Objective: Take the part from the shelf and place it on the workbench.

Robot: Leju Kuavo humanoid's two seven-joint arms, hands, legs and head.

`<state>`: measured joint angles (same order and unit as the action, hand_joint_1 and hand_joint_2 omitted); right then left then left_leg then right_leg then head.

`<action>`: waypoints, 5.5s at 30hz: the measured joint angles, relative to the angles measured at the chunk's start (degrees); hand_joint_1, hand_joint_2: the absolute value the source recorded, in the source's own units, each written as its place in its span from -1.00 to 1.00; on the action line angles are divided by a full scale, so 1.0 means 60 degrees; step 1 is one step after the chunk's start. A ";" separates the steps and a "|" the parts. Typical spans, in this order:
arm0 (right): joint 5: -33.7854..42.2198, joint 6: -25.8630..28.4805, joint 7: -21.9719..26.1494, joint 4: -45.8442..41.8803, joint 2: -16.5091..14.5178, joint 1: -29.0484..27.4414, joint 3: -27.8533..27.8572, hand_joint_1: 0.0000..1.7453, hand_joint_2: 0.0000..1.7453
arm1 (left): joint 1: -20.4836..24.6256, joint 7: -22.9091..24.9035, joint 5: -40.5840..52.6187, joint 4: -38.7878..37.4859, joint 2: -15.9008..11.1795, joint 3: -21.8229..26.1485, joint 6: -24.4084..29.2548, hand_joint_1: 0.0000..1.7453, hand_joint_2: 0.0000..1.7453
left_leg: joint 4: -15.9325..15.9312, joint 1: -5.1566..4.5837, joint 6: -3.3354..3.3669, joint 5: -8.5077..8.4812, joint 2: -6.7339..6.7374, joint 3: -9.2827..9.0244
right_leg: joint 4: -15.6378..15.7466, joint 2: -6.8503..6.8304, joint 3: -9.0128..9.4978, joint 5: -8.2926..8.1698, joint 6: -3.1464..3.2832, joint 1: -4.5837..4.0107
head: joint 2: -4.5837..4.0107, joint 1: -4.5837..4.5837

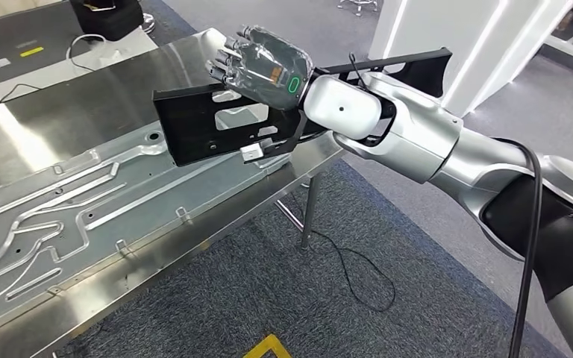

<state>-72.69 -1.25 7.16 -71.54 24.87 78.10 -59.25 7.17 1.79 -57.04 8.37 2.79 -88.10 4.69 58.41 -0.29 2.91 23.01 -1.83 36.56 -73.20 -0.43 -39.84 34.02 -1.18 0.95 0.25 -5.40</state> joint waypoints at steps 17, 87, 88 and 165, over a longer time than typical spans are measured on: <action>0.0147 0.0070 -0.0104 0.0292 -0.0066 -0.0035 -0.0509 1.00 1.00 | -0.0033 0.0182 -0.0087 0.0000 0.0021 -0.0019 0.0064 -1.00 1.00 | 0.2467 0.0141 -0.0657 0.0913 0.0244 0.1371 | 0.2527 -0.0372 0.1021 -0.1402 0.0387 0.0030 | -0.0001 0.0042; 0.0705 -0.0609 0.0143 0.0981 -0.0117 0.0290 -0.1220 1.00 1.00 | -0.0079 0.0036 -0.0409 0.0002 -0.0024 -0.0012 0.0007 -1.00 1.00 | -0.0166 -0.0037 0.0040 -0.0023 0.0265 -0.0169 | 0.1194 0.0082 0.1753 -0.0649 0.0050 -0.0001 | 0.0002 0.0029; 0.0728 -0.0609 0.0144 0.0988 -0.0120 0.0273 -0.1233 1.00 1.00 | -0.0080 0.0030 -0.0414 0.0003 -0.0018 -0.0012 0.0001 -1.00 1.00 | -0.0248 -0.0008 0.0057 0.0056 0.0258 -0.0336 | 0.0601 0.0084 0.1296 -0.0627 0.0029 0.0004 | 0.0002 0.0028; 0.1793 -0.7518 0.3767 0.2860 -0.2387 0.2666 -0.3566 -1.00 -1.00 | 0.0279 0.0004 -0.0593 -0.0004 -0.0088 0.0014 -0.0582 -1.00 -1.00 | -0.0028 -0.0016 -0.0221 0.0277 0.0131 -0.0307 | 0.2444 0.0088 0.0482 -0.1862 0.0132 -0.0005 | -0.0001 0.0023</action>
<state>-61.93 -46.36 29.76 -54.38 10.55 94.10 -80.65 8.85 1.81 -60.59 8.35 2.26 -88.02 1.20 58.24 -0.39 1.59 24.67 -1.05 34.73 -58.53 0.10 -36.95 22.84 -0.39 0.92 0.24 -5.27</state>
